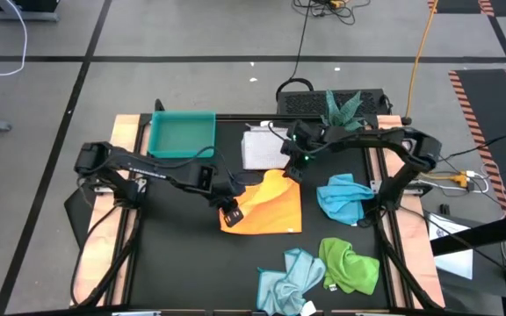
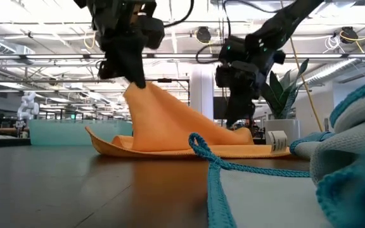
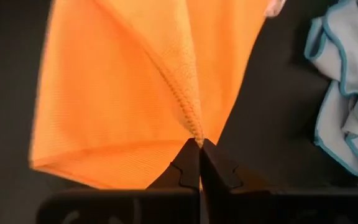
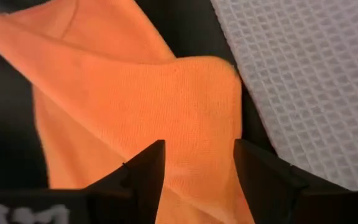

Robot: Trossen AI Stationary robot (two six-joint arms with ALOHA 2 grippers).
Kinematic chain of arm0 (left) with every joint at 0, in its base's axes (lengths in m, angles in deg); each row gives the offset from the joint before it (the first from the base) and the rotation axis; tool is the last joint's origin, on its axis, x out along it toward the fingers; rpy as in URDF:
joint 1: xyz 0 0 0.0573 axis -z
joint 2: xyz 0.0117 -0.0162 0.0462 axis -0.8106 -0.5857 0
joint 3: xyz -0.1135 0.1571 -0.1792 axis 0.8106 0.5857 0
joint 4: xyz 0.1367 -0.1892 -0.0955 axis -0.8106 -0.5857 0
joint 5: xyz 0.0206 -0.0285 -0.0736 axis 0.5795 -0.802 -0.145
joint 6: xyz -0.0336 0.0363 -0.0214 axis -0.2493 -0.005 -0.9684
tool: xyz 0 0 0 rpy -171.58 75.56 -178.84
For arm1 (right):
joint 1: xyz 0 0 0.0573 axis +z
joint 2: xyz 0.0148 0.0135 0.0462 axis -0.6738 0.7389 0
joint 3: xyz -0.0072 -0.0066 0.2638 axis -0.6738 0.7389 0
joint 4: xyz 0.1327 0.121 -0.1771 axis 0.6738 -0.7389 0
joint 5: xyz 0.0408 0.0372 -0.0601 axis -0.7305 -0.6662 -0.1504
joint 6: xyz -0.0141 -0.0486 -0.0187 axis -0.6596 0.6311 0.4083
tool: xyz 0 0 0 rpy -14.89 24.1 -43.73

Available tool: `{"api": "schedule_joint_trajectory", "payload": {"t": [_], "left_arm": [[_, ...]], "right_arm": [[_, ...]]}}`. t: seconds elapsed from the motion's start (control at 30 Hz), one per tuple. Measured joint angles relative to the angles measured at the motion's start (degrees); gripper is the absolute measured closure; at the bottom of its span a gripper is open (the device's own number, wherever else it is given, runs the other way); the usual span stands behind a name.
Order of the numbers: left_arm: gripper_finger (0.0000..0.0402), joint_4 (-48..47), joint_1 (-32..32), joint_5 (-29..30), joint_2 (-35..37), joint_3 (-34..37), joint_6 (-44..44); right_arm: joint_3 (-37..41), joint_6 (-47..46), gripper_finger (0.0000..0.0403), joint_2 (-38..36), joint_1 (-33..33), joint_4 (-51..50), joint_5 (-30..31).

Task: Fold microfiber towels
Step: Fold the orange microfiber towel

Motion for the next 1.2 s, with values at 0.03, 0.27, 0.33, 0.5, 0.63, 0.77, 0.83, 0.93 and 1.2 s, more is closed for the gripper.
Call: {"api": "schedule_joint_trajectory", "payload": {"t": [0.03,0.27,0.33,0.5,0.63,0.77,0.83,0.93,1.2], "left_arm": [[0.04,0.48,0.08,-0.5,-0.34,0.0,-0.04],[0.04,1.36,0.27,-1.15,-1.33,0.0,-0.44],[0.04,1.51,0.21,-1.14,-1.33,0.0,-0.49],[0.04,2.08,0.21,-1.13,-1.33,0.0,-1.33],[0.0399,2.41,0.21,-1.11,-1.33,0.0,-1.94],[0.04,2.45,0.21,-1.11,-1.33,0.0,-1.94],[0.0399,2.45,0.17,-1.09,-1.33,0.0,-2.02],[0.0399,2.45,0.17,-1.09,-1.33,0.0,-2.38],[0.0396,2.47,0.17,-1.59,-1.33,0.0,-2.42]], "right_arm": [[-0.19,0.32,0.0216,0.68,-0.66,0.11,-1.39],[-0.7,3.33,0.0223,4.93,-4.54,-1.61,-7.92],[-0.7,4.47,0.0223,6.25,-5.41,-1.77,-7.84],[-0.7,4.9,0.0224,8.43,-6.13,-0.12,-7.88],[-0.7,4.05,0.0224,8.71,-5.28,4.38,-9.38],[-0.72,0.22,0.0225,8.56,-3.88,11.03,-13.64],[-0.76,0.18,0.0225,8.56,-3.06,11.82,-13.61],[-0.74,1.48,0.0226,8.77,-1.83,10.37,-11.82],[-0.87,7.14,0.0234,9.3,-2.48,5.69,-2.98]]}}
